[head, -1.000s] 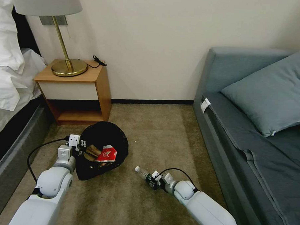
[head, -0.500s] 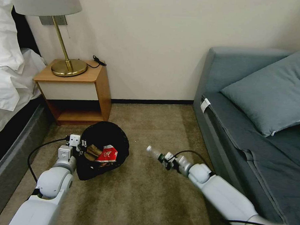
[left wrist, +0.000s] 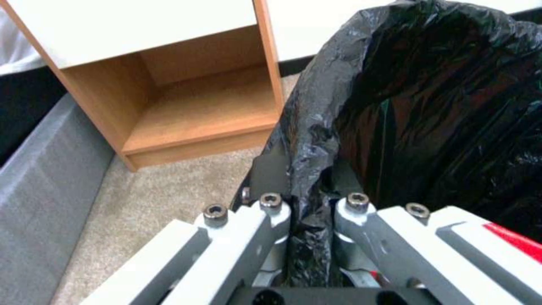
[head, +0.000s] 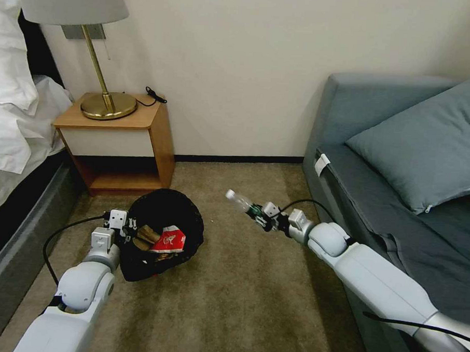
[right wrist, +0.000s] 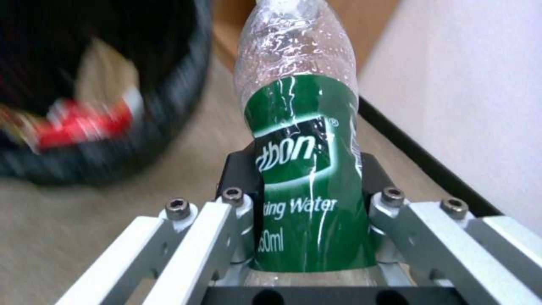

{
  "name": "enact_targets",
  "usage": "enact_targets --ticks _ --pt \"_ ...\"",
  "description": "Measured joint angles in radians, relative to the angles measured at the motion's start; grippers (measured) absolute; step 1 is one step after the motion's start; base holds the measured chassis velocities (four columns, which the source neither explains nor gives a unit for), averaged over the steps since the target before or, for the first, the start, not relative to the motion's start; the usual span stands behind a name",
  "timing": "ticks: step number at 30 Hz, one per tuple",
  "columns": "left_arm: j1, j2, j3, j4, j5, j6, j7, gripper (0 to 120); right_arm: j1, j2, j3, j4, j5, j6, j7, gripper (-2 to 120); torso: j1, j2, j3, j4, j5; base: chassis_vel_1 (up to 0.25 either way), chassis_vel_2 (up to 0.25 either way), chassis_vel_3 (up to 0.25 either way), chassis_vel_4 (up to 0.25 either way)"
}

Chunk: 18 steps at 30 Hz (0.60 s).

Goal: Pick up the trash bin, then pick up the garbage on the floor and place it into the trash bin.

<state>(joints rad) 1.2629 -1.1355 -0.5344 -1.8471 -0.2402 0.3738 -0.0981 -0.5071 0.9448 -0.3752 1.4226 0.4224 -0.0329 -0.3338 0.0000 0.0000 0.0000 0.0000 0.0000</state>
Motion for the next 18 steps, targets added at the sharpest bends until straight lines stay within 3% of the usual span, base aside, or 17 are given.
enact_targets --ticks 7,9,15,17,18 --pt "0.012 -0.015 0.008 -0.010 0.009 0.000 0.000 4 0.034 0.027 -0.086 0.088 0.183 -0.001 0.044 20 0.000 0.000 0.000 0.0001 -0.0002 0.000 0.000 0.000 0.000" --pt "0.011 -0.032 0.016 -0.011 0.019 -0.001 -0.001 4 0.054 0.068 -0.132 0.095 0.235 0.000 0.062 20 0.000 0.000 0.000 0.0001 -0.0002 0.000 0.000 0.000 0.000" --pt "0.012 -0.046 0.021 -0.009 0.027 -0.004 -0.001 4 0.047 0.124 -0.160 0.063 0.244 0.013 0.084 20 0.000 0.000 0.000 -0.0001 -0.0003 0.000 0.000 0.000 0.000" --pt "0.013 -0.062 0.024 0.002 0.040 -0.011 -0.002 4 0.027 0.193 -0.177 0.024 0.258 0.023 0.131 20 0.000 0.000 0.000 0.0000 -0.0002 0.000 0.000 0.000 0.000" --pt "0.013 -0.062 0.024 0.002 0.040 -0.011 -0.002 4 0.027 0.193 -0.177 0.024 0.258 0.023 0.131 20 0.000 0.000 0.000 0.0000 -0.0002 0.000 0.000 0.000 0.000"
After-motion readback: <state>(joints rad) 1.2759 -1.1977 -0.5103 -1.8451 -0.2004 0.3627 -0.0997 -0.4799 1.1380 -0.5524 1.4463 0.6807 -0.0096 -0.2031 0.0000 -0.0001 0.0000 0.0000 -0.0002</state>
